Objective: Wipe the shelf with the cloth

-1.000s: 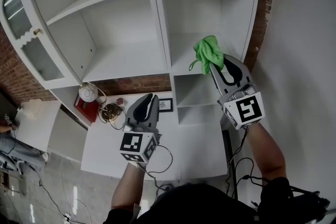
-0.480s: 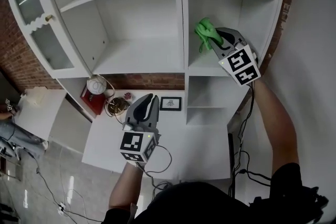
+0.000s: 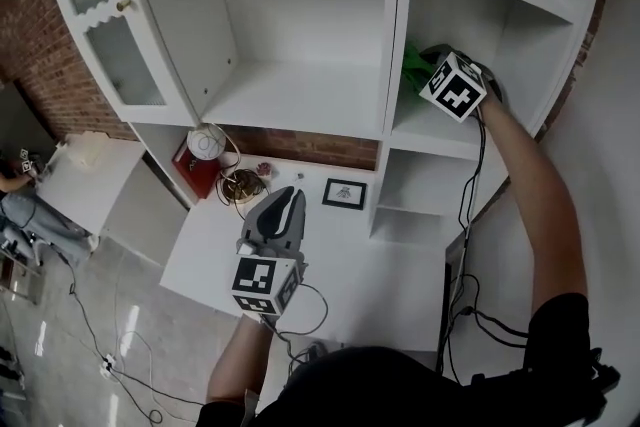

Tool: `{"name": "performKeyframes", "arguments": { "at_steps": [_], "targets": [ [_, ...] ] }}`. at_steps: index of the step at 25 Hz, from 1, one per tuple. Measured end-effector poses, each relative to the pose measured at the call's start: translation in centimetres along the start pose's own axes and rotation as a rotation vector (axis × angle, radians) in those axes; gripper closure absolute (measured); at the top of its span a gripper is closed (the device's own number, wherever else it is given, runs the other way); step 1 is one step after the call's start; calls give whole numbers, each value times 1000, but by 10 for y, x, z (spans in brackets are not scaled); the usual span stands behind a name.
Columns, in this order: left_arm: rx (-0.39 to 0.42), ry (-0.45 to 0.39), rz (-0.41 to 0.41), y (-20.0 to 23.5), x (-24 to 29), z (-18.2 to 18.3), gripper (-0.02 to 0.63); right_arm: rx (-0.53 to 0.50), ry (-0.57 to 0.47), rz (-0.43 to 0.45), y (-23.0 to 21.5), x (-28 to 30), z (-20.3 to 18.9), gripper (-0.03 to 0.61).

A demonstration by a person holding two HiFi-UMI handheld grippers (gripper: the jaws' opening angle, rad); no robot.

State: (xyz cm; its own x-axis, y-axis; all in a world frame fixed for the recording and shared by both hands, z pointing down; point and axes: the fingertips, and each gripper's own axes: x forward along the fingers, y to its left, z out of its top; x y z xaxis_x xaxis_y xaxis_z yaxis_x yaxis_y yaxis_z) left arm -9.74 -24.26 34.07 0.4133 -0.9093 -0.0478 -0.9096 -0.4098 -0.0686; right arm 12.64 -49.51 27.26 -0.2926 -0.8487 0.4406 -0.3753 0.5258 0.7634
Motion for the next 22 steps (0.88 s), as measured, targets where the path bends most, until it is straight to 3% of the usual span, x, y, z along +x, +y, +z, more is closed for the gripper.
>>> {"name": "performKeyframes", "arguments": {
  "at_steps": [9, 16, 22],
  "targets": [
    [-16, 33, 53, 15, -13, -16, 568, -46, 126, 60, -2, 51, -20, 485],
    [-38, 39, 79, 24, -21, -20, 568, -22, 90, 110, 4, 50, -17, 489],
    [-68, 55, 34, 22, -11, -29, 568, -9, 51, 180, 24, 27, -8, 489]
  ]
}}
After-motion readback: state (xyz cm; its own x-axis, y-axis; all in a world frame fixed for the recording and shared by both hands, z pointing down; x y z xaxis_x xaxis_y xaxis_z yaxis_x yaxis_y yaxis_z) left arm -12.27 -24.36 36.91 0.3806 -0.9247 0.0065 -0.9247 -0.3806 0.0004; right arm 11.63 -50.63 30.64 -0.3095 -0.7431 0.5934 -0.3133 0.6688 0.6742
